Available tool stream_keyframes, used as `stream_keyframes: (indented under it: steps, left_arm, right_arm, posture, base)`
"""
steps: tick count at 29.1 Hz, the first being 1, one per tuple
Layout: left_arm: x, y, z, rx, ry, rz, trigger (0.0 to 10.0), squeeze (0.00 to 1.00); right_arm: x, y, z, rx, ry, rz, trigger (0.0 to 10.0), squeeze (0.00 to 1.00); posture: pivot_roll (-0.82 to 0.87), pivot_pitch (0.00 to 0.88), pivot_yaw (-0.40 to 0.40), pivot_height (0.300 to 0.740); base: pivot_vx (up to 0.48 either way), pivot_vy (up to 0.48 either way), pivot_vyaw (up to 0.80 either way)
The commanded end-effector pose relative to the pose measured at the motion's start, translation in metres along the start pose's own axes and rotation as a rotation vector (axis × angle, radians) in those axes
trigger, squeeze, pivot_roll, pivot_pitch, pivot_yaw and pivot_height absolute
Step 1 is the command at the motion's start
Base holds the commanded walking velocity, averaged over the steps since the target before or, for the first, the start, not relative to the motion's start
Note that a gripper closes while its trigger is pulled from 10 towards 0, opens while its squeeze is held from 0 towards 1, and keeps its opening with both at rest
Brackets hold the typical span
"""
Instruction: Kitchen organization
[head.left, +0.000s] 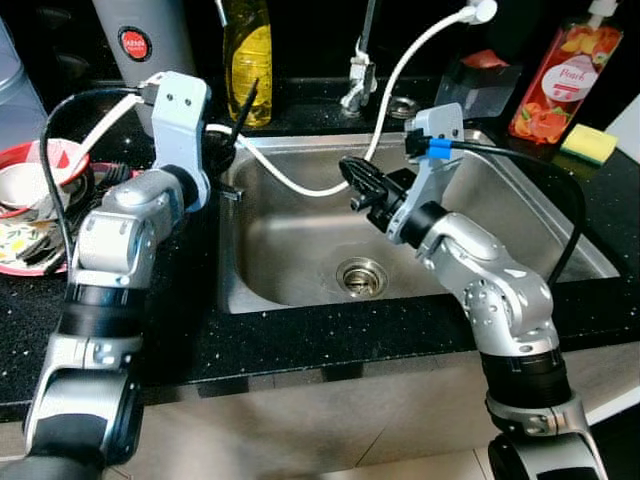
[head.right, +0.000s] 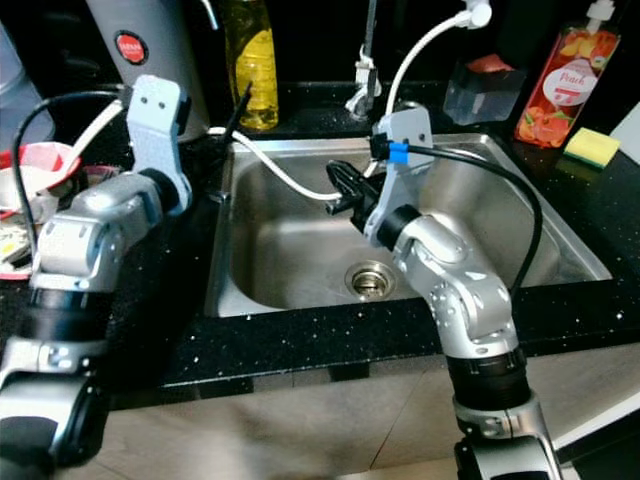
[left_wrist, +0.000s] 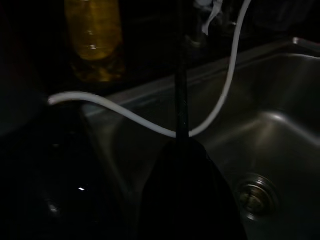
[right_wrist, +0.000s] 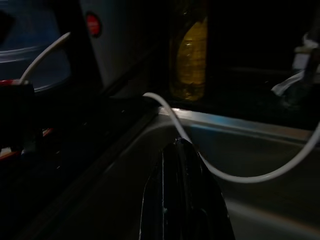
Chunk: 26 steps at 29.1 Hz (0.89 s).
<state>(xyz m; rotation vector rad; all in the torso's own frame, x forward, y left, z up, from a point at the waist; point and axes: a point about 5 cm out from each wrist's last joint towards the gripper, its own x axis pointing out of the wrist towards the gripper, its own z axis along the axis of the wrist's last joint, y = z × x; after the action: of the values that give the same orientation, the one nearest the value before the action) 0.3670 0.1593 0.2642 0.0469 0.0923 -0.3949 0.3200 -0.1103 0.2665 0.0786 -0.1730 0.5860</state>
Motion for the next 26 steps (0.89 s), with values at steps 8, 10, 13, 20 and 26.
stream_keyframes:
  steps: [8, 10, 13, 20, 26]
  left_arm:
    - [0.012, -0.017, -0.02, 0.012, 0.095, -0.123, 10.0, 0.0]
    - [0.012, -0.029, -0.03, 0.106, 0.126, -0.204, 10.0, 0.0]
    - [0.011, -0.036, -0.036, 0.124, 0.136, -0.268, 10.0, 0.0]
    - [0.014, -0.041, -0.047, 0.085, 0.162, -0.279, 10.0, 0.0]
    - [0.023, -0.034, -0.042, -0.002, 0.132, -0.22, 10.0, 0.37]
  right_arm:
    - [0.002, -0.002, 0.0, 0.005, -0.015, -0.018, 10.0, 0.0]
    - [0.002, -0.002, 0.001, 0.007, -0.021, -0.019, 10.0, 0.0]
    - [0.003, 0.0, 0.0, 0.007, -0.021, -0.014, 10.0, 0.0]
    - [0.005, 0.005, -0.001, 0.008, -0.023, 0.004, 10.0, 0.0]
    - [0.005, 0.006, -0.001, 0.006, -0.024, 0.007, 10.0, 0.0]
  posture:
    - [0.08, 0.0, -0.003, 0.74]
    - [0.08, 0.0, -0.004, 0.74]
    - [0.07, 0.0, -0.001, 0.74]
    - [0.07, 0.0, 0.001, 0.74]
    - [0.07, 0.0, 0.005, 0.74]
  base:
    - [0.0, 0.0, 0.0]
    - [0.0, 0.0, 0.0]
    - [0.0, 0.0, 0.0]
    - [0.0, 0.0, 0.0]
    - [0.0, 0.0, 0.0]
